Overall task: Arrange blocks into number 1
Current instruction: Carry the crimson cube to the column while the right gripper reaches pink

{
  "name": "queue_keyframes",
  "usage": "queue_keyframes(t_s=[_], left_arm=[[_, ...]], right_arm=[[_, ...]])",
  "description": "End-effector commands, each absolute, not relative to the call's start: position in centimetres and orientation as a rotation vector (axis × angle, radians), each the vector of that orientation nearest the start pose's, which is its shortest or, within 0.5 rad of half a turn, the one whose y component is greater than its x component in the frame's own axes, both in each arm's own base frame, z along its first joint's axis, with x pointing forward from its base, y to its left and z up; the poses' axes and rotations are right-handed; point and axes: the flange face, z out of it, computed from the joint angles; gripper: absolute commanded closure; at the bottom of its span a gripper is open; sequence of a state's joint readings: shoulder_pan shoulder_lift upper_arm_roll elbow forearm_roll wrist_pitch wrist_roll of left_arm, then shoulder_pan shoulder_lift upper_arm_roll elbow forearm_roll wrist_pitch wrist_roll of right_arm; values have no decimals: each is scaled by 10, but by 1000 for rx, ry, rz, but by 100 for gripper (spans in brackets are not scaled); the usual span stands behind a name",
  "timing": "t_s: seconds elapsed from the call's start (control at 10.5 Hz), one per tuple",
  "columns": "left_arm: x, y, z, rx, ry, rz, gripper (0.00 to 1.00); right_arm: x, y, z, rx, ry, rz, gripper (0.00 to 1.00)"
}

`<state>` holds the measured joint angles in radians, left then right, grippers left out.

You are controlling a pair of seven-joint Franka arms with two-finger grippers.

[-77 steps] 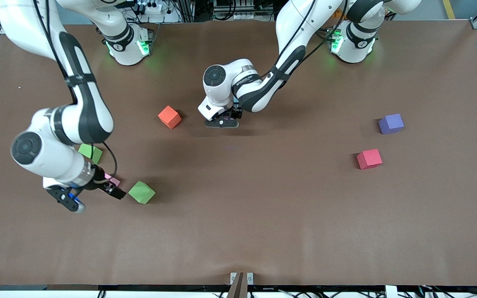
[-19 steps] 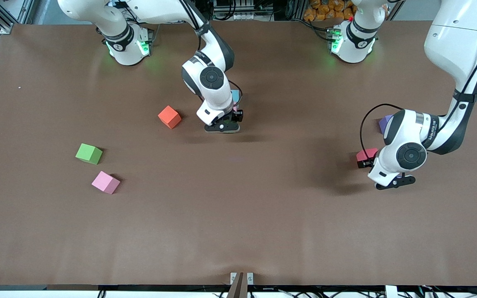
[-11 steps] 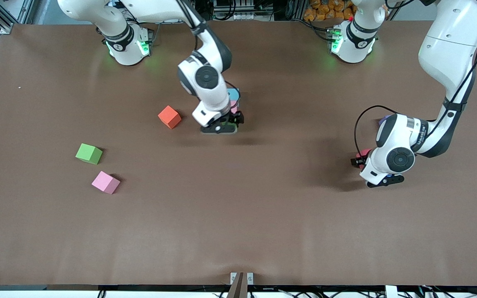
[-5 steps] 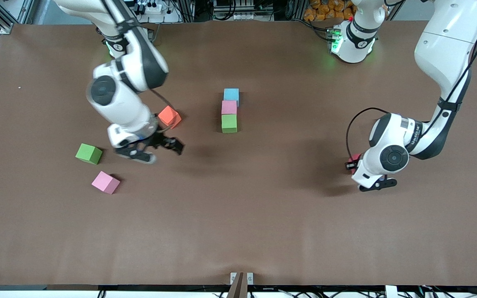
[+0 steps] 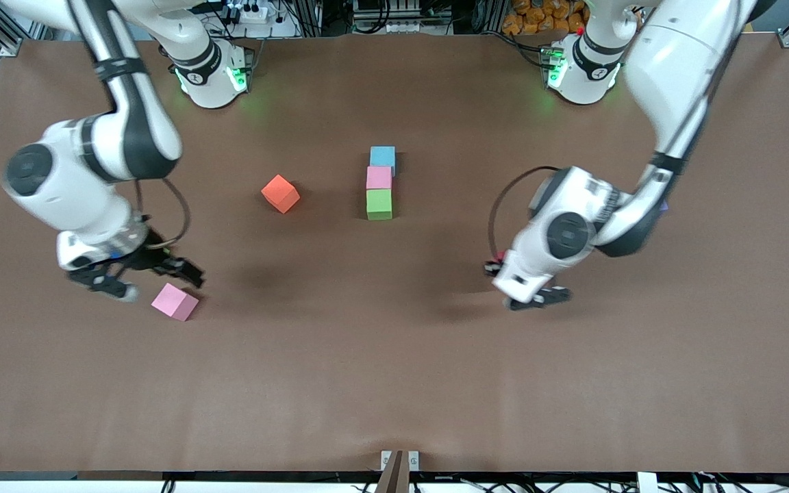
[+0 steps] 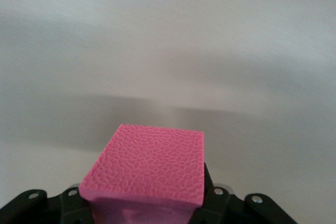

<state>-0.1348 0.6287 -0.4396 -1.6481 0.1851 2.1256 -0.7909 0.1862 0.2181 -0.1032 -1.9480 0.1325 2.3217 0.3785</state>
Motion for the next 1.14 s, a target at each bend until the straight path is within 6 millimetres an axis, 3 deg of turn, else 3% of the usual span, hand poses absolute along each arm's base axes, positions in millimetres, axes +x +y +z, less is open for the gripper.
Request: queue_keyframes(t_s=[0.0,0.19,0.47,0.66,1.04], left_arm=[[573,-412,253,-3148,-314,242,100],[547,-480,231,-3127,-321,195,100],[504,-540,188,-3108,-278,149,100],[487,-554,180,-3106,-241,148,100],[470,-571,176,-3124,-194,136,100]], right_arm=[[626,28,355,-2988,611,-162,0],[629,8,330,-2992,652,-148,0],[632,-5,297,-2991,688,-121,0],[631,-13,272,-2966,748,-65,0],[642,-28,252,-2909,851,-47,0]])
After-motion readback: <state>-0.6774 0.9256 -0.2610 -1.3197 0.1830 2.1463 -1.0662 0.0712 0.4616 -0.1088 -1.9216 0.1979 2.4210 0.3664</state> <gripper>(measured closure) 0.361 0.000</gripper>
